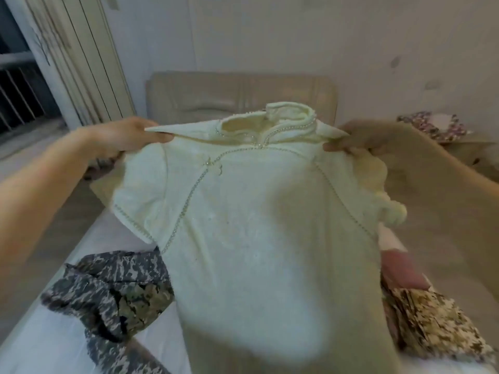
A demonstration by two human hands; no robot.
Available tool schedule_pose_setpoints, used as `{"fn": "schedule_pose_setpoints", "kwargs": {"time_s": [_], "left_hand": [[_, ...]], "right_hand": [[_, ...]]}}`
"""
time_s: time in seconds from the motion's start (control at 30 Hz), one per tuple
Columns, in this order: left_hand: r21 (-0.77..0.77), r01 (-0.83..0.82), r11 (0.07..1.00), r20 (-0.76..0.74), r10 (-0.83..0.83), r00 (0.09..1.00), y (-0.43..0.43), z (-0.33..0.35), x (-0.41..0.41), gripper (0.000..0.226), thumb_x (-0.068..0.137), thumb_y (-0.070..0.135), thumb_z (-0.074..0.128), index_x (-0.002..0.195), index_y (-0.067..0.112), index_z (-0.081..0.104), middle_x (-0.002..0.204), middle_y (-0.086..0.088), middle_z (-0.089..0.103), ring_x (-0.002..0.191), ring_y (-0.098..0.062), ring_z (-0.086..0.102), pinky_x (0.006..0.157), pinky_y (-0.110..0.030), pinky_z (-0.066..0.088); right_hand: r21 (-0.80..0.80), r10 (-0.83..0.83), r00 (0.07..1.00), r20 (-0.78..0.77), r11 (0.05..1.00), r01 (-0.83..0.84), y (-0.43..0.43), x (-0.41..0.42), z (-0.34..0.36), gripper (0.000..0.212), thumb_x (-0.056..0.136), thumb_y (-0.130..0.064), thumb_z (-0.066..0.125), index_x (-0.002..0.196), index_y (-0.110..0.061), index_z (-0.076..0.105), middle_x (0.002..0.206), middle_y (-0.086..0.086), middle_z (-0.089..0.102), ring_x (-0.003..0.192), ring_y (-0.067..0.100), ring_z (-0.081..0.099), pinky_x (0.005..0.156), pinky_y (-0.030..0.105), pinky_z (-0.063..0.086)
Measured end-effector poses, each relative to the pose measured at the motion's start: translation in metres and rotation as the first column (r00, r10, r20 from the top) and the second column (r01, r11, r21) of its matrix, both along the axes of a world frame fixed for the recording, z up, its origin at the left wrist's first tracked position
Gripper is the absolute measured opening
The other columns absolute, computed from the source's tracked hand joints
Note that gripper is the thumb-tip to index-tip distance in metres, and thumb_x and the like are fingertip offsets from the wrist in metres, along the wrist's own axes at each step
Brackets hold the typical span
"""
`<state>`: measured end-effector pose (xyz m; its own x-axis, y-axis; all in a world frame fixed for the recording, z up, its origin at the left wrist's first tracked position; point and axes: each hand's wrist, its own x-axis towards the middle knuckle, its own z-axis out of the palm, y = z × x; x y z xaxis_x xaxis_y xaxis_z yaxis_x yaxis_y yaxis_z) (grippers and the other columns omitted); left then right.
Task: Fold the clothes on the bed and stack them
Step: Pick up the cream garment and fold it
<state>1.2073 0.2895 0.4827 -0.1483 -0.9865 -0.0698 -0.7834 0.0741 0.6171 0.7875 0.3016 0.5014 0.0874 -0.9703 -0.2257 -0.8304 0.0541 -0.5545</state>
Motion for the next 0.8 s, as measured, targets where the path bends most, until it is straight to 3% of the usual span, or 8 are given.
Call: {"fn": "schedule_pose_setpoints", "kwargs": {"time_s": [0.1, 0.2, 0.27, 0.33, 0.4, 0.47, 0.67, 0.8], "left_hand": [[0.007, 0.009, 1.000, 0.224, -0.010, 0.974, -0.047, -0.063, -0.012, 0.025, 0.093, 0.032, 0.058, 0.087, 0.010, 0.067, 0.075, -0.006, 0.061, 0.069, -0.020, 0.054, 0.060, -0.024, 0.039], [0.041, -0.075, 0.996, 0.403, 0.052, 0.914, -0.092, -0.157, -0.015, 0.028, 0.092, 0.029, 0.057, 0.106, 0.007, 0.069, 0.100, -0.016, 0.065, 0.094, -0.031, 0.058, 0.080, -0.034, 0.042], [0.010, -0.177, 0.984, 0.398, 0.158, 0.904, -0.116, -0.218, -0.018, 0.028, 0.091, 0.026, 0.058, 0.109, 0.008, 0.069, 0.110, -0.020, 0.065, 0.102, -0.037, 0.059, 0.086, -0.038, 0.045], [0.049, -0.284, 0.957, 0.261, 0.262, 0.929, -0.140, -0.283, -0.022, 0.024, 0.086, 0.014, 0.061, 0.105, 0.002, 0.069, 0.104, -0.022, 0.067, 0.100, -0.037, 0.063, 0.090, -0.040, 0.050], [0.132, -0.355, 0.925, 0.012, 0.357, 0.934, -0.156, -0.339, -0.027, 0.031, 0.085, 0.008, 0.062, 0.115, 0.002, 0.064, 0.103, -0.020, 0.067, 0.104, -0.034, 0.063, 0.093, -0.040, 0.050], [0.220, -0.354, 0.909, -0.133, 0.387, 0.912, -0.156, -0.401, -0.030, 0.048, 0.091, 0.014, 0.061, 0.136, 0.007, 0.047, 0.126, -0.017, 0.057, 0.116, -0.032, 0.056, 0.098, -0.036, 0.046], [0.565, -0.384, 0.731, 0.041, 0.440, 0.897, 0.004, -0.620, -0.012, 0.058, 0.089, 0.010, 0.063, 0.140, 0.000, 0.037, 0.138, -0.021, 0.046, 0.125, -0.036, 0.046, 0.102, -0.043, 0.039], [0.759, -0.446, 0.474, 0.065, 0.626, 0.777, 0.149, -0.695, -0.013, 0.064, 0.084, 0.000, 0.067, 0.139, -0.004, 0.036, 0.135, -0.022, 0.050, 0.123, -0.036, 0.050, 0.100, -0.040, 0.040]], "right_hand": [[-0.011, -0.085, 0.955, -0.283, 0.996, 0.086, -0.062, 0.018, -0.078, 0.049, 0.083, -0.032, 0.070, 0.116, 0.003, 0.062, 0.115, 0.017, 0.063, 0.106, 0.033, 0.059, 0.093, 0.040, 0.046], [-0.047, -0.118, 0.903, -0.414, 0.993, 0.108, -0.118, 0.035, -0.172, 0.038, 0.089, -0.027, 0.062, 0.112, 0.003, 0.063, 0.108, 0.018, 0.063, 0.095, 0.031, 0.062, 0.075, 0.035, 0.050], [0.036, -0.255, 0.940, -0.226, 0.962, 0.269, -0.150, 0.047, -0.241, 0.015, 0.090, -0.015, 0.057, 0.086, -0.002, 0.063, 0.078, 0.013, 0.060, 0.054, 0.019, 0.063, 0.048, 0.031, 0.050], [0.135, -0.475, 0.879, 0.048, 0.875, 0.466, -0.173, 0.057, -0.307, 0.015, 0.090, -0.006, 0.056, 0.075, -0.009, 0.058, 0.073, 0.009, 0.058, 0.032, 0.009, 0.054, 0.050, 0.026, 0.054], [0.167, -0.554, 0.782, 0.286, 0.832, 0.529, -0.186, 0.063, -0.365, 0.014, 0.089, -0.001, 0.057, 0.100, -0.004, 0.063, 0.083, 0.012, 0.061, 0.038, 0.007, 0.055, 0.053, 0.024, 0.053], [0.221, -0.488, 0.771, 0.409, 0.873, 0.435, -0.180, 0.069, -0.426, 0.050, 0.087, 0.000, 0.059, 0.134, -0.006, 0.044, 0.095, 0.009, 0.057, 0.059, 0.006, 0.056, 0.049, 0.014, 0.044], [0.468, -0.425, 0.903, 0.058, 0.811, 0.351, -0.015, 0.056, -0.622, 0.046, 0.091, -0.017, 0.059, 0.134, -0.009, 0.044, 0.119, 0.011, 0.059, 0.106, 0.028, 0.056, 0.083, 0.031, 0.042], [0.559, -0.626, 0.779, -0.024, 0.638, 0.530, 0.138, 0.045, -0.691, 0.049, 0.083, -0.032, 0.070, 0.122, -0.010, 0.050, 0.110, 0.009, 0.062, 0.089, 0.022, 0.059, 0.073, 0.030, 0.047]]}}
